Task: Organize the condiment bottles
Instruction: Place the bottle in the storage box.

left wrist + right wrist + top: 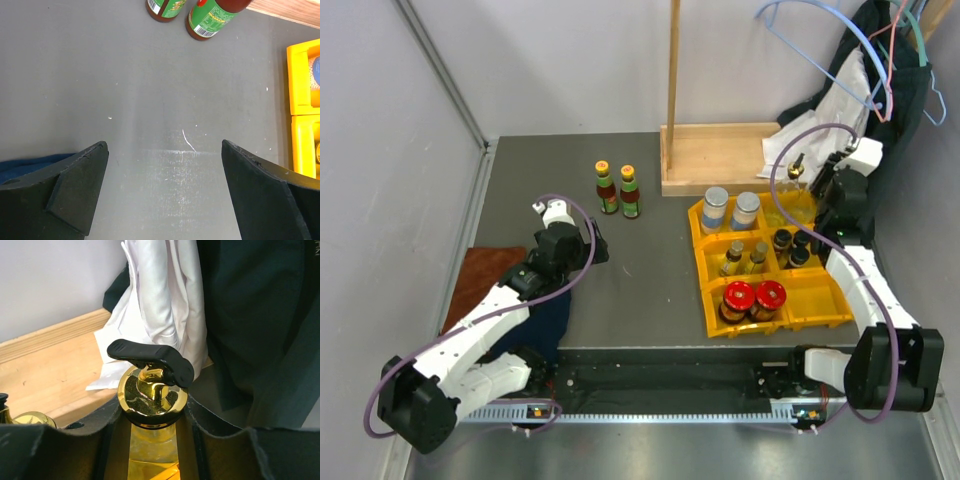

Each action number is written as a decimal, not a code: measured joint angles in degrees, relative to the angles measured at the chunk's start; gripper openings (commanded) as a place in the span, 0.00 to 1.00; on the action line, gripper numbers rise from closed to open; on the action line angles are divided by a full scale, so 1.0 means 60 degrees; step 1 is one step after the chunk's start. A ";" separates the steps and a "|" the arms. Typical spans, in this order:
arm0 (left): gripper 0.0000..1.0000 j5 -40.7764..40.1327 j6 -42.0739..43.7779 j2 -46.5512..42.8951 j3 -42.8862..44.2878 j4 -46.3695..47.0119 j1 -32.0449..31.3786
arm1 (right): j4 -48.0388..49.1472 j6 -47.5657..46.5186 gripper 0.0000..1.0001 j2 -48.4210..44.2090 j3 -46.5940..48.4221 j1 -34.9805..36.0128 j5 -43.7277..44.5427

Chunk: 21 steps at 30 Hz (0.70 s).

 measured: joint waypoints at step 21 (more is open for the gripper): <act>0.99 0.0076 0.0004 -0.0047 -0.0004 0.0004 0.0106 | 0.0295 -0.0113 0.47 0.0845 0.0004 0.0018 -0.0208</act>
